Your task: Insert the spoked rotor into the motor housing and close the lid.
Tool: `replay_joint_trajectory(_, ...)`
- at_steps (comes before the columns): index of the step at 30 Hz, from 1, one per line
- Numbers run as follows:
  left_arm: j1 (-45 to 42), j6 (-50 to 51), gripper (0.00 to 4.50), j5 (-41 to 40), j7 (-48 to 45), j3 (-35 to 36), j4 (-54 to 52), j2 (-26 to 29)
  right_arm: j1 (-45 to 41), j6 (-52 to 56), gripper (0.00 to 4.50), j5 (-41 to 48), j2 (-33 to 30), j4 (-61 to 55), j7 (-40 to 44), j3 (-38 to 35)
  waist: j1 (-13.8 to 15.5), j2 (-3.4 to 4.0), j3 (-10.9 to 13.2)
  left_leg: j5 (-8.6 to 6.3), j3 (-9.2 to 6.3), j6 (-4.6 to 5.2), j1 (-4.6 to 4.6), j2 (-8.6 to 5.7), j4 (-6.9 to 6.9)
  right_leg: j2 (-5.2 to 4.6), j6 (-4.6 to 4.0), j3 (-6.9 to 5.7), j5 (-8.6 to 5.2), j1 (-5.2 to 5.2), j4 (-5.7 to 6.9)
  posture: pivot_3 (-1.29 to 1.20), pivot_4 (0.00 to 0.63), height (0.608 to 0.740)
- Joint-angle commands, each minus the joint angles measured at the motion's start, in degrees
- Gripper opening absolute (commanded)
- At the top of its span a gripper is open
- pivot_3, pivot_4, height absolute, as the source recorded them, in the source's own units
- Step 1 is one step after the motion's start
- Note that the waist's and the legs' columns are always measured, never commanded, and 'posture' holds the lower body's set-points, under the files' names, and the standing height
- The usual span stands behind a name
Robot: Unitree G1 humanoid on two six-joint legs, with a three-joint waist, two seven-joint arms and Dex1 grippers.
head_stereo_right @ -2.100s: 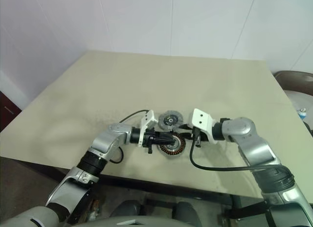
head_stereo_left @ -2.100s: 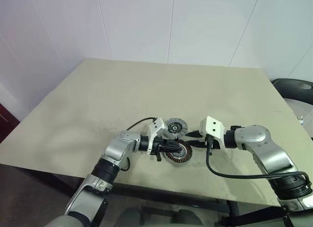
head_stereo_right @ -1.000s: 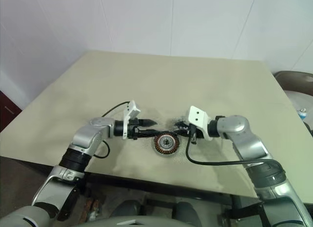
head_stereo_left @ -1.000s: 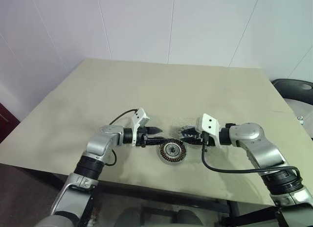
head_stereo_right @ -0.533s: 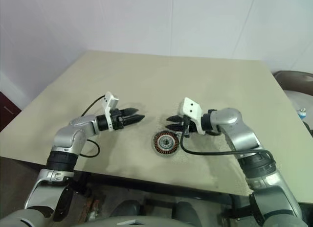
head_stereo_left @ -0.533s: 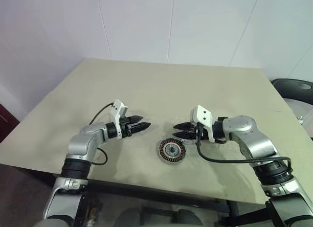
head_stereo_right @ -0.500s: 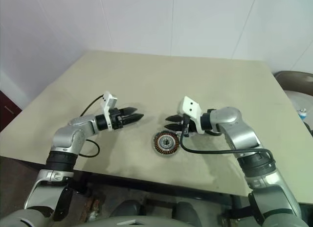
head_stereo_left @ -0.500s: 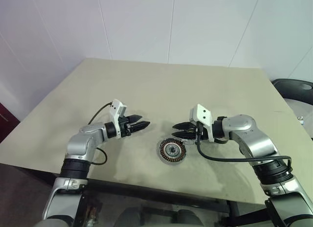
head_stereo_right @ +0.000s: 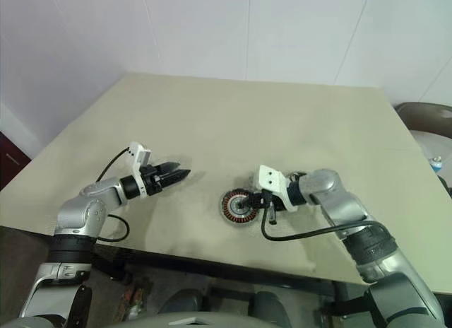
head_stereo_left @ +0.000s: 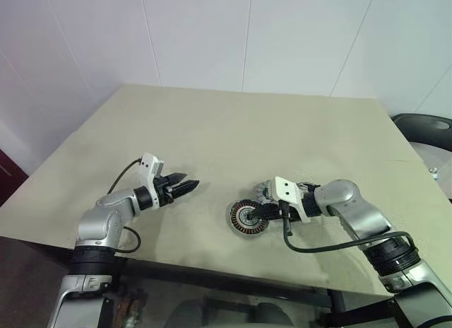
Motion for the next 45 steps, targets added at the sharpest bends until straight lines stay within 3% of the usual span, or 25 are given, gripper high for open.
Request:
replay_joint_trajectory(1,-0.8,-0.7,3.25,-0.9,0.6,0.9,-2.1,0.1,-0.8,-2.6,0.02,-1.2,0.7,0.4,-0.2,0.1,0.0,0.00,0.0,0.00,0.00,0.00,0.00,0.00,0.00,0.00,0.00,0.00,0.00,0.00,0.00,0.00,0.000,0.740)
replay_joint_trajectory(33,2.4,-1.2,3.25,-1.3,2.7,0.2,-4.9,-1.0,-2.7,-6.8,0.02,-5.7,9.4,6.9,-5.5,2.1,-0.1,0.00,0.0,0.00,0.01,-0.01,0.01,-0.05,-0.02,-0.06,-0.02,0.00,0.01,-0.01,0.00,0.00,0.000,0.740)
replay_joint_trajectory(39,2.8,-1.3,3.25,-1.5,3.0,0.3,-5.4,-1.2,-5.1,7.4,0.02,7.4,14.6,2.2,-5.6,-5.8,-0.3,0.00,0.0,0.02,0.00,-0.05,0.00,-0.04,-0.03,-0.05,-0.06,0.00,0.04,-0.06,0.04,0.00,0.000,0.740)
replay_joint_trajectory(45,2.9,-1.4,3.25,-1.3,3.0,0.4,-5.2,-1.0,-5.2,10.4,0.02,8.9,12.8,0.2,-4.6,-6.1,-0.1,0.01,0.0,0.01,0.00,-0.04,-0.03,-0.08,-0.04,-0.12,-0.07,-0.01,0.04,-0.07,0.02,0.00,0.000,0.740)
